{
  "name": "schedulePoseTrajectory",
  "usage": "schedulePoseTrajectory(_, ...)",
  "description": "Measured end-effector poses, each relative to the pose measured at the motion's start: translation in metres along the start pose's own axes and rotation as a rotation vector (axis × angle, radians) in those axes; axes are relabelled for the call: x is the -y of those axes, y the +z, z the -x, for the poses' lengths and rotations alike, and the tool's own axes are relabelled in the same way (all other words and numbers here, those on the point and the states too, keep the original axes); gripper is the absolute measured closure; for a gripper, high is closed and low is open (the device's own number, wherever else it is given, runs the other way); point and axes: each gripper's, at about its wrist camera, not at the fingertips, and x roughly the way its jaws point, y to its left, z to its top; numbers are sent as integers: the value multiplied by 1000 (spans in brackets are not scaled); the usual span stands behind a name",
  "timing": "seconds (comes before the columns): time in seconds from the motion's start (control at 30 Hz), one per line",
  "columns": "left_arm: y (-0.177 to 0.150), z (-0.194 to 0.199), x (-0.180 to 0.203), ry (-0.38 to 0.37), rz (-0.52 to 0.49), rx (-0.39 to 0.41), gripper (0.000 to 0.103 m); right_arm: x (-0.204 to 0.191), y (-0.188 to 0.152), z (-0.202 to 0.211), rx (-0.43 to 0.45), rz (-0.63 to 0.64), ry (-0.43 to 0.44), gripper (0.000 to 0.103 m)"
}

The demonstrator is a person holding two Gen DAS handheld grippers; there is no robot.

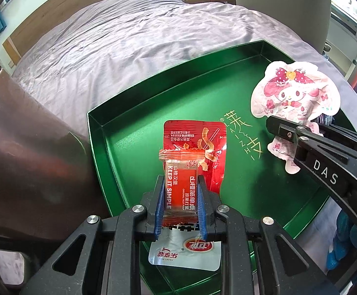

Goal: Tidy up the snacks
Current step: 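Open both tools to release the red candy and pink packet into the tray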

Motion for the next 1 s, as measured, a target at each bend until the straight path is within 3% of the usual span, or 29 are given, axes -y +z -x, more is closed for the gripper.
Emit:
schedulePoseTrajectory(0.17,-1,1,0,-7,-9,-4,82,0,0,1,0,-6,-4,30)
schedulePoseTrajectory(0.3,-1,4,-2,-25,3,-5,79,0,-1,3,-1,-10,-9,8)
schedulePoseTrajectory(0.37,0,7,-2,-28,4,1,72,0,-1,4,-3,-10,-16,1)
schedulePoseTrajectory(0.67,0,31,0,-31,-23,27,62,-5,-2,25,4,-9,-31,0)
schedulePoseTrajectory(1.0,-14,80,-4,-68,-42,78,53,-15,-7,80,50,-4,-66,0)
